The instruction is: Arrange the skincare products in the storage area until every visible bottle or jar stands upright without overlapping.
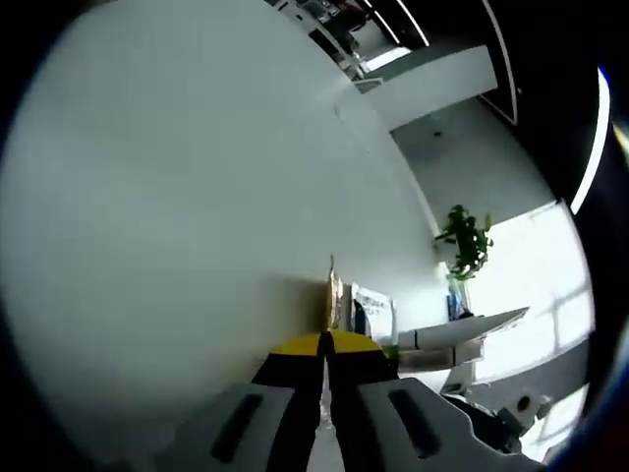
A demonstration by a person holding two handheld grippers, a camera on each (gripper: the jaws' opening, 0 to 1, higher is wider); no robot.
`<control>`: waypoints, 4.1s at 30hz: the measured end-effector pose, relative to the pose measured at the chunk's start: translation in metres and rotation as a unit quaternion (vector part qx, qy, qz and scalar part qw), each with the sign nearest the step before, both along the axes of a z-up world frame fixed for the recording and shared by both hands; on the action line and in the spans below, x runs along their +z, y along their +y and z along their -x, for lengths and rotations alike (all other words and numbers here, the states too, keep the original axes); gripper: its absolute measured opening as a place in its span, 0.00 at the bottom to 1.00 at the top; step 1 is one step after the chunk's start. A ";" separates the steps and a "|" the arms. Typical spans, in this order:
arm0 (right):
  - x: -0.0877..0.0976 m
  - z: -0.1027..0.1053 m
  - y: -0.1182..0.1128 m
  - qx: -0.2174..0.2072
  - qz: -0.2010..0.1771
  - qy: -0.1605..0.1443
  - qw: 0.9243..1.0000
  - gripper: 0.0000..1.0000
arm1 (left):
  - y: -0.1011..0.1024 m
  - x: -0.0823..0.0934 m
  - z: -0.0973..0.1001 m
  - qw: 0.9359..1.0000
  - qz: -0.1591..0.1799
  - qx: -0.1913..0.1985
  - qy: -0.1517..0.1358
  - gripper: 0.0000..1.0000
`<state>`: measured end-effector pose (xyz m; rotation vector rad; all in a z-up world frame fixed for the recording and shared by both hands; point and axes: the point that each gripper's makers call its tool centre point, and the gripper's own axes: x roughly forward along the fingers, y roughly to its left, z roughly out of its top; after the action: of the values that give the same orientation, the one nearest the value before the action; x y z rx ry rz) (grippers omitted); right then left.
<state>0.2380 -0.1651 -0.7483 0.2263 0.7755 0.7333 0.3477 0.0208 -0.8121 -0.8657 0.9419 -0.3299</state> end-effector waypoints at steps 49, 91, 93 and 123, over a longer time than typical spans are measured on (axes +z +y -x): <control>0.000 0.005 0.001 -0.009 -0.009 0.010 1.000 0.99 | 0.010 0.014 -0.022 0.927 -0.275 -0.176 -0.182 0.18; -0.001 0.004 -0.002 -0.021 -0.015 0.013 1.000 0.99 | -0.013 -0.006 -0.029 0.855 -0.361 -0.273 -0.253 0.36; -0.002 0.004 -0.002 -0.018 -0.014 0.014 1.000 0.99 | -0.014 0.001 -0.029 0.857 -0.359 -0.268 -0.255 0.37; 0.031 0.001 -0.014 -0.028 -0.014 -0.063 0.998 0.99 | 0.029 0.063 0.067 0.902 -0.304 -0.171 -0.256 0.74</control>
<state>0.2366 -0.1792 -0.7168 0.2231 0.6371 0.6989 0.2808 0.0494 -0.7493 -0.0173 0.6320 -0.4989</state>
